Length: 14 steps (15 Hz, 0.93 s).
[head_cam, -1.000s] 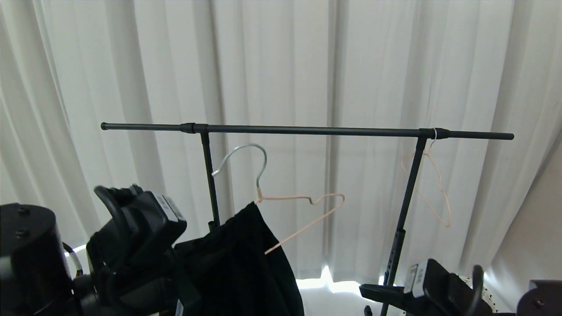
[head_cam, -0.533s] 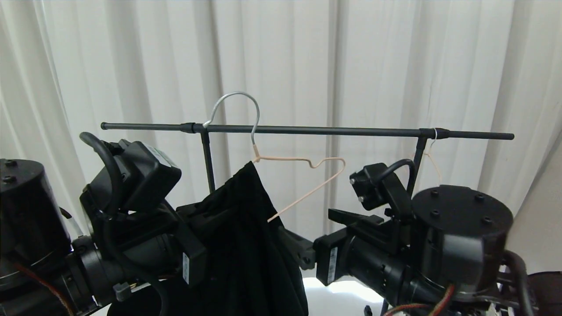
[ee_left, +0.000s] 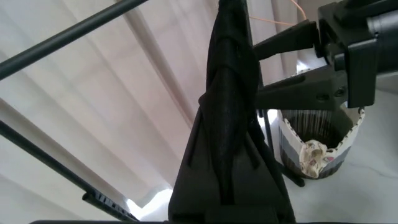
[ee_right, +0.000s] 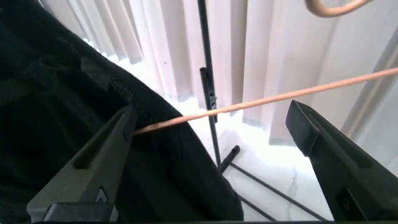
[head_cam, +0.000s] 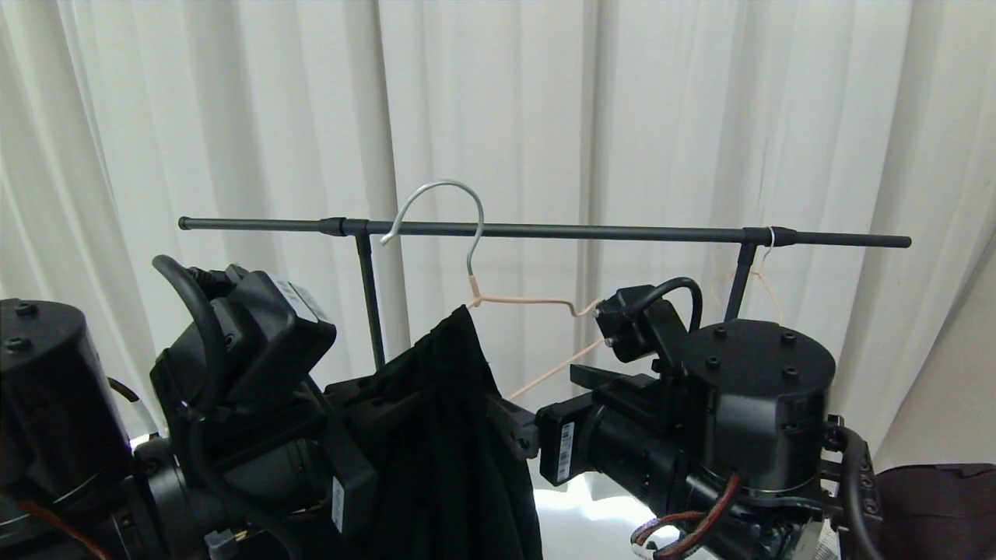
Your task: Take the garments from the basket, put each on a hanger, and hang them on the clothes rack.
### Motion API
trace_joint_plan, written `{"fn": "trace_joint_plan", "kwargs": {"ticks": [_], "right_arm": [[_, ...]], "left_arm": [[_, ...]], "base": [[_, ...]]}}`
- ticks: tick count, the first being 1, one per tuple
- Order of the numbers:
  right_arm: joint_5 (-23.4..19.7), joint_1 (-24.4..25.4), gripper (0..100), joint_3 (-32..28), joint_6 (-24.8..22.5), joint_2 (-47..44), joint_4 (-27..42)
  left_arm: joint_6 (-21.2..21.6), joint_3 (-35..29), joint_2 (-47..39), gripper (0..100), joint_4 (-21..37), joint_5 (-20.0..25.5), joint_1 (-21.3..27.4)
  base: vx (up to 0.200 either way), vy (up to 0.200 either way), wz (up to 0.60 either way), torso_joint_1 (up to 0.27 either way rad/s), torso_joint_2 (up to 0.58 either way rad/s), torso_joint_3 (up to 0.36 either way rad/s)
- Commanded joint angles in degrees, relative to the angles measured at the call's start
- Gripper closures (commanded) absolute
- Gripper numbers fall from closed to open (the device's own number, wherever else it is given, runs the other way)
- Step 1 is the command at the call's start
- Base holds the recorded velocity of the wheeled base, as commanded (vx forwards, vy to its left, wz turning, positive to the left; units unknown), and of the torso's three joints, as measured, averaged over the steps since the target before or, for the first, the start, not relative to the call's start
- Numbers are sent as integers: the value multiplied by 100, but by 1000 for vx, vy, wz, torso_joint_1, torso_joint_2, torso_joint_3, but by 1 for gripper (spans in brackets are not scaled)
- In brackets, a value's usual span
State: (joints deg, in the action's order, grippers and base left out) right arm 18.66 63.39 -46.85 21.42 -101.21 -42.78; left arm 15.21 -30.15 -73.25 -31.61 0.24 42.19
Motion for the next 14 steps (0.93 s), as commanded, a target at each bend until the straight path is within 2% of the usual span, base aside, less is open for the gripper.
{"fn": "trace_joint_plan", "kwargs": {"ticks": [1, 4, 9, 12, 14], "right_arm": [[-3, 138, 0, 18, -15, -4, -3], [-21, 455, 0, 35, -6, -13, 6], [-29, 578, 0, 202, -15, -268, 15], [-12, 385, 0, 211, 11, -435, 15], [-12, 68, 0, 220, 11, -514, 15]], "left_arm": [[-1, -9, -14, 100, -3, 2, 8], [-1, 44, -31, 100, -3, 2, 0], [8, -70, 30, 100, -21, 2, 61], [201, -141, 110, 100, -38, 2, 140], [228, -114, 180, 100, -38, 11, 131]], "base": [[0, 0, 0, 0, 0, 0], [0, 0, 0, 0, 0, 0], [0, 0, 0, 0, 0, 0], [0, 0, 0, 0, 0, 0], [0, 0, 0, 0, 0, 0]]}}
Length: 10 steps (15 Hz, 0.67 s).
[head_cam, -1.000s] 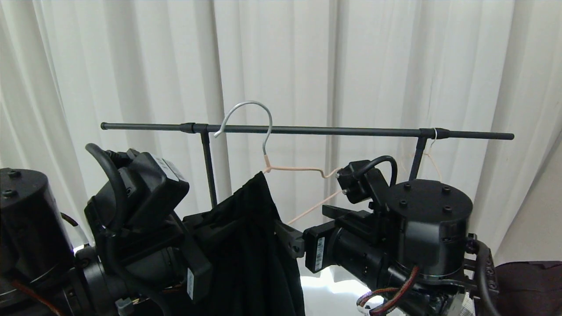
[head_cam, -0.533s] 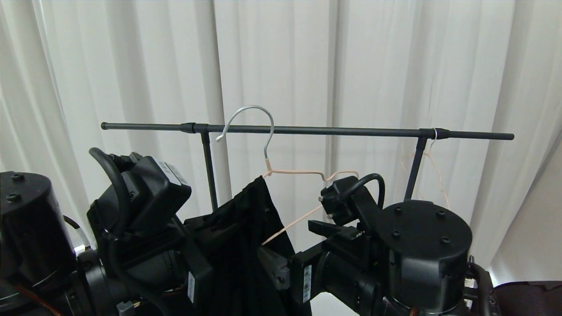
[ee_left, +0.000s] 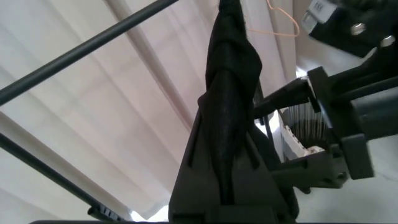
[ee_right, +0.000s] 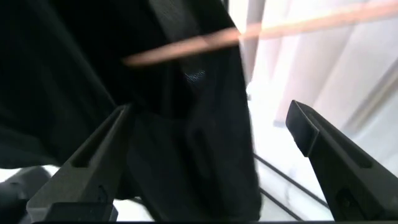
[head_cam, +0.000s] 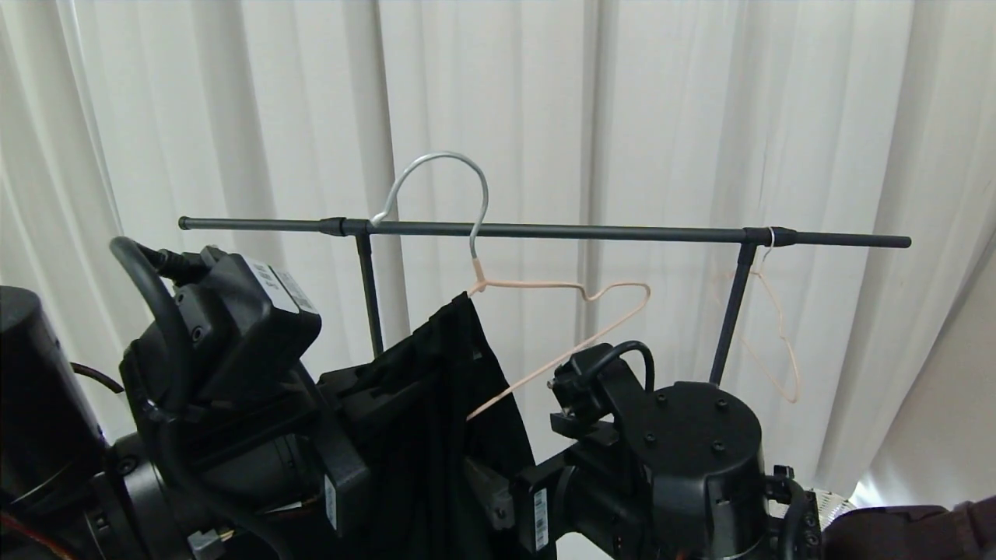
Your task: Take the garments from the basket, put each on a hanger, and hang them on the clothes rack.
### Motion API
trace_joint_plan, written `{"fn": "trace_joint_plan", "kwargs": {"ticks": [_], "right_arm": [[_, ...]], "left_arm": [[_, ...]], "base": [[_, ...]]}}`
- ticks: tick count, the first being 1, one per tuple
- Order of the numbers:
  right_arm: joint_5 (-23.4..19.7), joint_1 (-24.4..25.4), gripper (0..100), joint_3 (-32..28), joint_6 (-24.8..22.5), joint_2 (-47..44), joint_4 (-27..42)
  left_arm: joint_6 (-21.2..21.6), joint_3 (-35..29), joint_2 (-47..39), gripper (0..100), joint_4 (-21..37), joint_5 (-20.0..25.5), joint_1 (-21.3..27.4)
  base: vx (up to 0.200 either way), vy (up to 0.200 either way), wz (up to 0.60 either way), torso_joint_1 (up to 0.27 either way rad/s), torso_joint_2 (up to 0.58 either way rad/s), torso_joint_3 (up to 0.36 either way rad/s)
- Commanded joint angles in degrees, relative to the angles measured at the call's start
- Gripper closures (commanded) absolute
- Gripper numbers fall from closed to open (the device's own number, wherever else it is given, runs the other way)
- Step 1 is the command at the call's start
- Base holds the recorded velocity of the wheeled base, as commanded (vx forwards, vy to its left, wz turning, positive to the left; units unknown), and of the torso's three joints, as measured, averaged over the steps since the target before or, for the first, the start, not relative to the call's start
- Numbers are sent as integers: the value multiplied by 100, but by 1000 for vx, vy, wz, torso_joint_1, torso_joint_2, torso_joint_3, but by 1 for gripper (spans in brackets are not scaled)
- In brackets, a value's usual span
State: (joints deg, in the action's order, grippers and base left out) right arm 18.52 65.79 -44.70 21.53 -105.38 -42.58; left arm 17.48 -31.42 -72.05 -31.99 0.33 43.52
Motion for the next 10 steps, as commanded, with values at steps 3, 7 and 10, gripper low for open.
{"fn": "trace_joint_plan", "kwargs": {"ticks": [3, 7, 10], "right_arm": [[3, -488, 0, 85, 0, -132, -5], [82, -436, 0, 199, -8, -229, -5], [310, -471, 0, 489, -43, -282, 4]], "left_arm": [[-8, -58, 59, 100, 0, 2, -1], [-8, -58, 59, 100, 0, 2, 7], [-17, -31, 59, 100, 0, -7, -19]], "base": [[0, 0, 0, 0, 0, 0], [0, 0, 0, 0, 0, 0], [0, 0, 0, 0, 0, 0]]}}
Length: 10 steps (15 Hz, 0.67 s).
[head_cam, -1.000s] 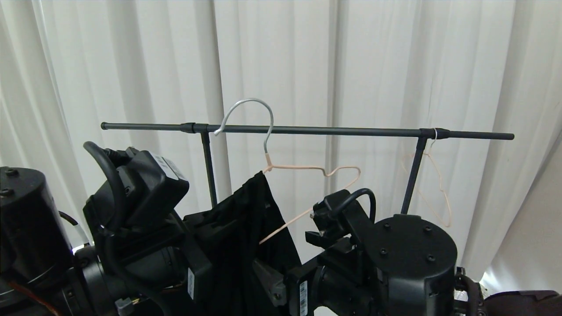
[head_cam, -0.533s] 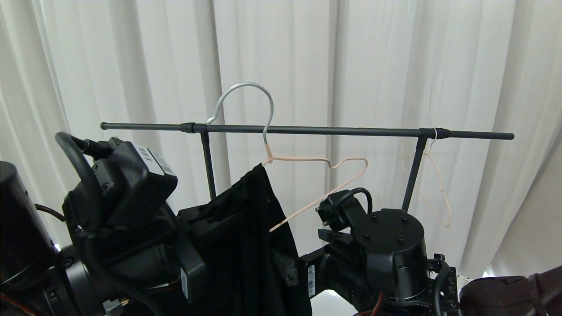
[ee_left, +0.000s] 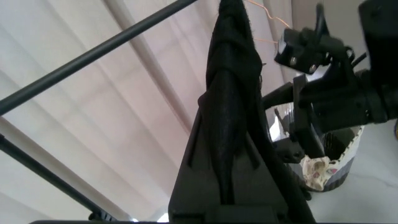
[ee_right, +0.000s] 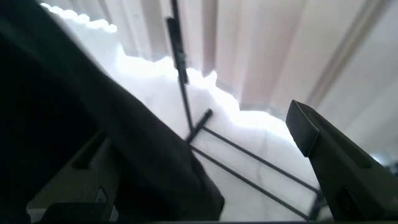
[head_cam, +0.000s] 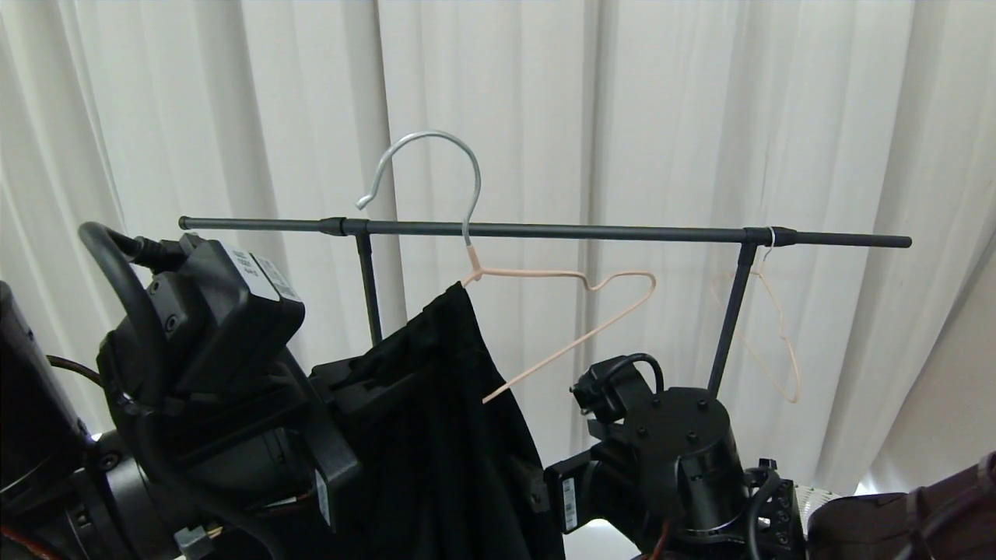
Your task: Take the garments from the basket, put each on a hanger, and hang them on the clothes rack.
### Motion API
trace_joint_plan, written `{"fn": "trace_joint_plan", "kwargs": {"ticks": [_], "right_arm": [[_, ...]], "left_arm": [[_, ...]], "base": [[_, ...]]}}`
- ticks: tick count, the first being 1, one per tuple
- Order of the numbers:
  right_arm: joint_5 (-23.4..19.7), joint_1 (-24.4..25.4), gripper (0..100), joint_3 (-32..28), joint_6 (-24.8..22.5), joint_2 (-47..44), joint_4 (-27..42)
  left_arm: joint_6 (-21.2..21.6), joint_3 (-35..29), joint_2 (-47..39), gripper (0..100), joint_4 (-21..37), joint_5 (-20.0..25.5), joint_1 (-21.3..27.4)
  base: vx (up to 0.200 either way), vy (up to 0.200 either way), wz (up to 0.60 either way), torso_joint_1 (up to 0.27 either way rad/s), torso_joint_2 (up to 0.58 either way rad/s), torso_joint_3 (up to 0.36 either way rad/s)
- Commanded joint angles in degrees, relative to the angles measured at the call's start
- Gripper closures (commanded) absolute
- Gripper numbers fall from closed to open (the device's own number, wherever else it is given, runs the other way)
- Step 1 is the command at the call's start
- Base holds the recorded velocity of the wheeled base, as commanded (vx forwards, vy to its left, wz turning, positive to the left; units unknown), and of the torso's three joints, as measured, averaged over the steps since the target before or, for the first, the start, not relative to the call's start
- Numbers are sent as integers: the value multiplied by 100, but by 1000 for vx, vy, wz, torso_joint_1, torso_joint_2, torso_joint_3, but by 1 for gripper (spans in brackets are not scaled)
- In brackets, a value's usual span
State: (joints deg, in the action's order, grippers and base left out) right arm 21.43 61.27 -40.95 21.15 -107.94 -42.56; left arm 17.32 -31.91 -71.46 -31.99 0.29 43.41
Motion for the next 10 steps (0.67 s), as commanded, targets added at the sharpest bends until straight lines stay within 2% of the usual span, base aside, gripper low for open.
{"fn": "trace_joint_plan", "kwargs": {"ticks": [1, 5, 10], "right_arm": [[107, -89, 0, 307, -14, 1, 11], [204, -607, 0, 931, -366, 326, 11], [212, -862, 0, 1071, -472, 502, 11]], "left_arm": [[-10, 54, -8, 100, 0, -3, -52], [-27, 256, -8, 100, 0, -3, -324], [-36, 493, -8, 100, 0, -3, -412]], "base": [[0, 0, 0, 0, 0, 0], [0, 0, 0, 0, 0, 0], [0, 0, 0, 0, 0, 0]]}}
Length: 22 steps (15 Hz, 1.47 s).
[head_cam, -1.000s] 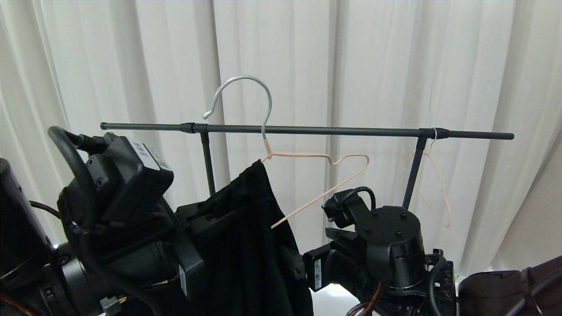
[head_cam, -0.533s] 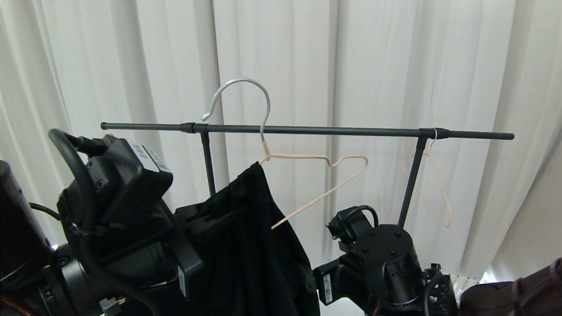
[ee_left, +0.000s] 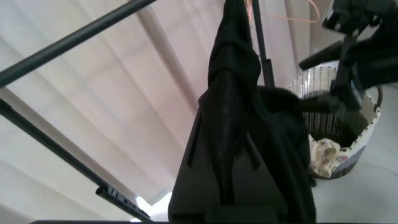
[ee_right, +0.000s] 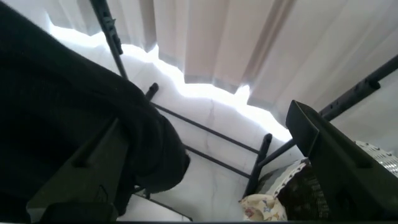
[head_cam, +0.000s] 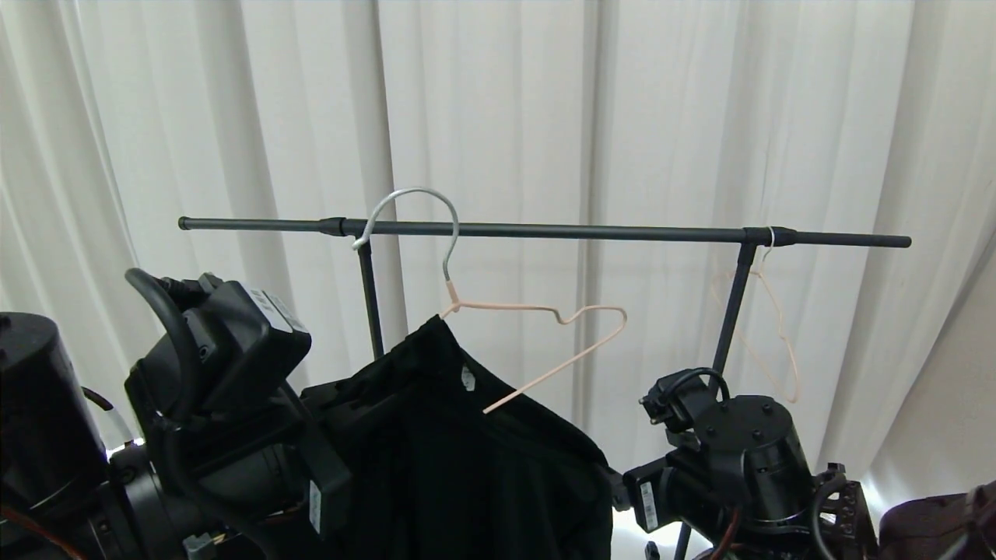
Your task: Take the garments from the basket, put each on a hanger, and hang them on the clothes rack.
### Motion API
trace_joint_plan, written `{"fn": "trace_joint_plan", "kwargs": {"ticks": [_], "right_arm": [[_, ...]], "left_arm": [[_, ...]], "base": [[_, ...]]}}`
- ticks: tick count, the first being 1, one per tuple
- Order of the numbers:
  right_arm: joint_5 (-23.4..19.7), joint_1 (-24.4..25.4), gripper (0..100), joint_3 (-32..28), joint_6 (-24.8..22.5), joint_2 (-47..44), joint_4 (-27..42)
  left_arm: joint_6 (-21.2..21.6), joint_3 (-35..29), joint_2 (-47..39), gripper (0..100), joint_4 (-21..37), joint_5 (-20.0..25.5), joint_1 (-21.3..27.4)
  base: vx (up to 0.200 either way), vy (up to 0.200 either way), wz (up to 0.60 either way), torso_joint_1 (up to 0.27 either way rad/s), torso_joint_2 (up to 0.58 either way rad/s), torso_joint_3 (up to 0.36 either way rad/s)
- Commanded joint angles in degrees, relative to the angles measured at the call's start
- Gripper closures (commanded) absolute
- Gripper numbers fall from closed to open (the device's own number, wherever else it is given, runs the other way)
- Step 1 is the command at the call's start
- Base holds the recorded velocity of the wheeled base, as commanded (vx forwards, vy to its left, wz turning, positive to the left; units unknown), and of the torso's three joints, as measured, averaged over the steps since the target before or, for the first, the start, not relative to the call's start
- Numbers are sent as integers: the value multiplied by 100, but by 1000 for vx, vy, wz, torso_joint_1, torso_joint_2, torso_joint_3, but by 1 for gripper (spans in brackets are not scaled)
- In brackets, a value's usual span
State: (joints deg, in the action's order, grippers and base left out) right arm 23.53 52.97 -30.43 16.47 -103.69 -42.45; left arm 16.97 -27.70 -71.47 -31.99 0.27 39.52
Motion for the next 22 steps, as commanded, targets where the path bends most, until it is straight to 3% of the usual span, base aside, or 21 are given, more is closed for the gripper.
{"fn": "trace_joint_plan", "kwargs": {"ticks": [1, 5, 8, 10, 14, 19, 22], "right_arm": [[-6, -76, 0, 37, -47, 112, 0], [-32, -779, 0, 301, -513, 350, 0], [-68, -1289, 0, 292, -680, 429, 0], [-156, -1403, 0, 274, -707, 455, -9], [-261, -1403, 0, 274, -698, 534, -18], [-867, -1535, 0, 274, -707, 816, -27], [-1597, -1597, 0, 283, -671, 1150, -18]], "left_arm": [[8, 142, 11, 100, 0, 0, -41], [17, 845, 485, 100, 0, 70, -67], [17, 1100, 951, 100, 0, 465, -67], [52, 1196, 1153, 100, 26, 852, -67], [70, 1504, 1136, 100, 35, 843, -94], [87, 2014, 705, 100, 79, 826, -190], [78, 1926, 397, 100, 70, 826, -234]], "base": [[0, 0, 0, 0, 0, 0], [0, 0, 0, 0, 0, 0], [0, 0, 0, 0, 0, 0], [0, 0, 0, 0, 0, 0], [0, 0, 0, 0, 0, 0], [0, 0, 0, 0, 0, 0], [0, 0, 0, 0, 0, 0]]}}
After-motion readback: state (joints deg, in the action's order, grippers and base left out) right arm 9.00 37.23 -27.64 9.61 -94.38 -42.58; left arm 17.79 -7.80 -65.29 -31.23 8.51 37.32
